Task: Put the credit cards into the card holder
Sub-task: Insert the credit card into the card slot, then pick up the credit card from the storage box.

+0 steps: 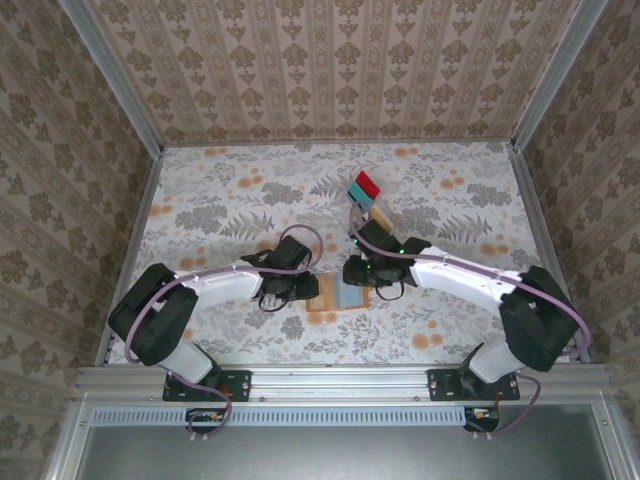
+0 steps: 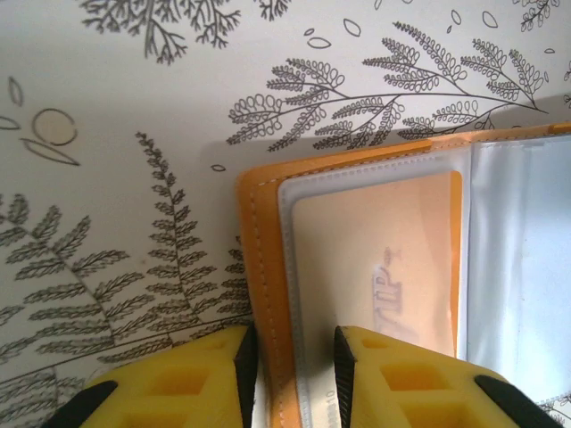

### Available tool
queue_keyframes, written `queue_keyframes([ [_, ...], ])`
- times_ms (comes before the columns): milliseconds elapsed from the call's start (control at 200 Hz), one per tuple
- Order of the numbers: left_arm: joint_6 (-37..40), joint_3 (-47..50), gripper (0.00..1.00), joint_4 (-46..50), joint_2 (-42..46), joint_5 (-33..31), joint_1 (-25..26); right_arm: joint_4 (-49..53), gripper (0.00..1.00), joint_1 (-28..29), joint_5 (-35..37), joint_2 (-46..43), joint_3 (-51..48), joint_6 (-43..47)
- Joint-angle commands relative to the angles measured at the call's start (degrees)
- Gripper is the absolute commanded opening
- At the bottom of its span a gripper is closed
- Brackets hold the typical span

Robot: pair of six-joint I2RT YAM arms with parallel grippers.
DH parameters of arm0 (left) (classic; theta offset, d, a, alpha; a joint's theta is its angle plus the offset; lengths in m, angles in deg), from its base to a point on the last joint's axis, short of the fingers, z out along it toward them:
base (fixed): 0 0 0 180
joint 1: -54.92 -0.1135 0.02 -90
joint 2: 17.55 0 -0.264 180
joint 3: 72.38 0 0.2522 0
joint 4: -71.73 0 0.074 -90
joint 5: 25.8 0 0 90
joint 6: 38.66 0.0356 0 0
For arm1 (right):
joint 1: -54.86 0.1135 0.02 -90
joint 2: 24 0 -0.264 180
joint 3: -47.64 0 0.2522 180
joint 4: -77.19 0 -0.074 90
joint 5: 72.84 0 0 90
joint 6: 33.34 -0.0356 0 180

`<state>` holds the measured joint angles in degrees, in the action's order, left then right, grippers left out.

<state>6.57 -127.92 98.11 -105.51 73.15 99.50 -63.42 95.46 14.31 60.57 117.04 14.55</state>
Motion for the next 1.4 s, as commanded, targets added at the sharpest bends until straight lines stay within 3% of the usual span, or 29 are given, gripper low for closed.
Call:
queue_keyframes([
  [0, 2.21, -2.25, 0.37, 4.00, 3.51, -1.10, -0.04, 8.45, 0.40, -3.31, 6.59, -4.06, 4.92, 7.05],
  [160, 2.76, -3.81, 0.42, 6.19, 6.25, -2.26, -0.19, 16.21, 0.42, -8.69, 11.19, -0.78, 12.13, 16.85],
  [370, 2.35, -3.68, 0.48, 6.60, 9.75, -3.76, -0.67, 22.56, 0.41, -9.31, 16.35, 10.61, 24.28, 27.24],
  [560, 2.32, -3.91, 0.51, 6.62, 10.42, -2.87, -1.16, 25.21, 0.35, -8.97, 18.76, 19.12, 31.47, 28.98],
  [1190, 1.50, -2.79, 0.54, 6.24, 13.21, -2.41, -2.23, 25.73, 0.38, -6.70, 27.85, 29.80, 37.44, 33.38],
  [1395, 1.23, -2.34, 0.55, 6.24, 13.69, -2.20, -2.48, 24.93, 0.38, -4.94, 36.59, 32.34, 37.19, 34.61],
])
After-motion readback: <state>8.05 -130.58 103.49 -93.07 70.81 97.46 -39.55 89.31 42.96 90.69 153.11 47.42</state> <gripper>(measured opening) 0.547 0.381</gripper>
